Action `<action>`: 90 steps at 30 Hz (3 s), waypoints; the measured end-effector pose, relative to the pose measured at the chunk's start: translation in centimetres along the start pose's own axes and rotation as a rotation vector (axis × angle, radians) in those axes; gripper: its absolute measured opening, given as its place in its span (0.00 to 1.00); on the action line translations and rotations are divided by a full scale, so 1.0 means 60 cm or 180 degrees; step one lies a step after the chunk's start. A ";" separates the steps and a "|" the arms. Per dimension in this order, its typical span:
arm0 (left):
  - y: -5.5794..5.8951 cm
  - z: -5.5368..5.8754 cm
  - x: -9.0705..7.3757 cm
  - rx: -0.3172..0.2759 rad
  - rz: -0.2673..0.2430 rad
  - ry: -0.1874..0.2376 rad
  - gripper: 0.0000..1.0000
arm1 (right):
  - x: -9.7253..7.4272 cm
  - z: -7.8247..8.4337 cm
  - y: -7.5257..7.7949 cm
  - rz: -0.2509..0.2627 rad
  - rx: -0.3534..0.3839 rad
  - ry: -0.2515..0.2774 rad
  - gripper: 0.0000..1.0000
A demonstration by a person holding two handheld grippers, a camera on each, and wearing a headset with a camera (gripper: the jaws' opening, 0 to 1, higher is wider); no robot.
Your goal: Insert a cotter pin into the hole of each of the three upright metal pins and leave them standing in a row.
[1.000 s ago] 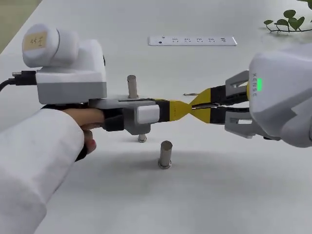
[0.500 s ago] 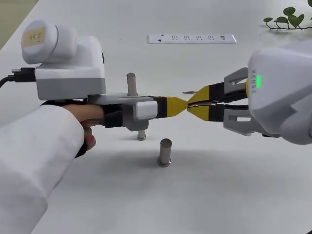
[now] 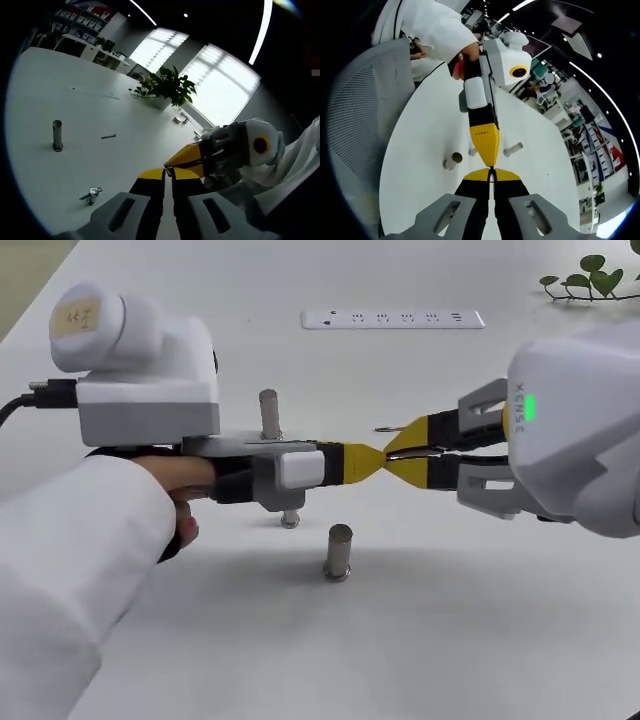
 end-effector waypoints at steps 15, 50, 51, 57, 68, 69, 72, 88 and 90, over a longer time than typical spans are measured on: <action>-0.001 -0.001 -0.001 -0.0079 0.0010 -0.0010 0.00 | -0.002 -0.004 -0.002 0.0025 -0.0018 0.0010 0.00; -0.009 0.015 -0.023 0.0942 -0.0141 -0.0263 0.00 | 0.012 0.062 -0.024 -0.0762 0.1661 0.0676 0.22; -0.008 0.016 -0.024 0.1012 -0.0128 -0.0290 0.00 | 0.012 0.060 -0.025 -0.0781 0.1706 0.0721 0.22; 0.001 0.017 -0.026 0.1452 -0.0037 -0.0296 0.00 | 0.012 0.046 -0.032 -0.1004 0.1987 0.1000 0.17; 0.021 0.024 -0.025 0.1925 0.0198 -0.0332 0.00 | 0.019 0.040 -0.041 -0.1130 0.1994 0.0983 0.08; 0.023 0.024 -0.025 0.1936 0.0210 -0.0333 0.00 | 0.020 0.039 -0.042 -0.1137 0.2000 0.0997 0.07; 0.025 0.024 -0.023 0.2019 0.0247 -0.0340 0.00 | 0.019 0.034 -0.045 -0.1154 0.1969 0.0997 0.06; 0.023 0.044 -0.021 0.2279 0.0319 -0.0614 0.00 | 0.013 0.024 -0.059 -0.1320 0.1772 0.0935 0.00; 0.023 0.047 -0.023 0.2305 0.0332 -0.0637 0.00 | 0.013 0.023 -0.061 -0.1331 0.1749 0.0935 0.00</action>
Point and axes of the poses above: the centre of the closed fingertips' face, and the gripper's own axes: x roughly forward along the fingers, y roughly to its right, z roughly out of its underside, the point moved 8 cm from there along -x, roughly backward along the fingers, and after that the axes turned 7 degrees about -z, right-handed, at the moved point
